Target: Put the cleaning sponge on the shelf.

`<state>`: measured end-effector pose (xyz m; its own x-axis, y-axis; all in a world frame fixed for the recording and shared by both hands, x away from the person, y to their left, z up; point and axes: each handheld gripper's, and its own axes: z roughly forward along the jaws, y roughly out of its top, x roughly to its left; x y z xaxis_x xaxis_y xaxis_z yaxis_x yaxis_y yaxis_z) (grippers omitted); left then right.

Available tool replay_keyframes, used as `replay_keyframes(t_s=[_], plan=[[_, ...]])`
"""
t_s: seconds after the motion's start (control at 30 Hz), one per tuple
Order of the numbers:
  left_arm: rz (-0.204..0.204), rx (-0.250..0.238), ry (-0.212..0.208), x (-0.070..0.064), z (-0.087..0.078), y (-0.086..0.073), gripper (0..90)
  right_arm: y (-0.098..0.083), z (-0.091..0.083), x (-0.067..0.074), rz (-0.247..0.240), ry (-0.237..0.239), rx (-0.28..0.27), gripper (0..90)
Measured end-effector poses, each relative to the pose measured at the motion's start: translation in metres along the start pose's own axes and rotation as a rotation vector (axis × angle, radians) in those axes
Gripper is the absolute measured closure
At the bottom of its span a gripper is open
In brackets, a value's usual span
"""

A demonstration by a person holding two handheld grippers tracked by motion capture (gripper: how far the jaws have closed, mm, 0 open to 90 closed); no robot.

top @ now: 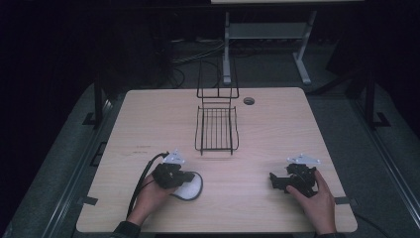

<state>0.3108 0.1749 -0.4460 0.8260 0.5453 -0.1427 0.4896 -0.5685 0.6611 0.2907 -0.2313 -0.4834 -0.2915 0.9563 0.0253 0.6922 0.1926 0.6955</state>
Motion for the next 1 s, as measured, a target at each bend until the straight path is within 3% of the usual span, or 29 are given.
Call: replay_keyframes(t_s=[0.47, 0.7, 0.87, 1.0], plan=[[-0.023, -0.003, 0.045, 0.026, 0.014, 0.021, 89.6, 0.0, 0.0, 0.0, 0.0, 0.0, 0.0, 0.0], [-0.047, -0.015, 0.053, 0.032, 0.015, 0.023, 89.6, 0.0, 0.0, 0.0, 0.0, 0.0, 0.0, 0.0], [-0.05, -0.055, 0.038, 0.033, 0.002, 0.022, 89.4, 0.0, 0.0, 0.0, 0.0, 0.0, 0.0, 0.0], [-0.067, -0.088, 0.03, 0.04, -0.01, 0.017, 81.9, 0.0, 0.0, 0.0, 0.0, 0.0, 0.0, 0.0]])
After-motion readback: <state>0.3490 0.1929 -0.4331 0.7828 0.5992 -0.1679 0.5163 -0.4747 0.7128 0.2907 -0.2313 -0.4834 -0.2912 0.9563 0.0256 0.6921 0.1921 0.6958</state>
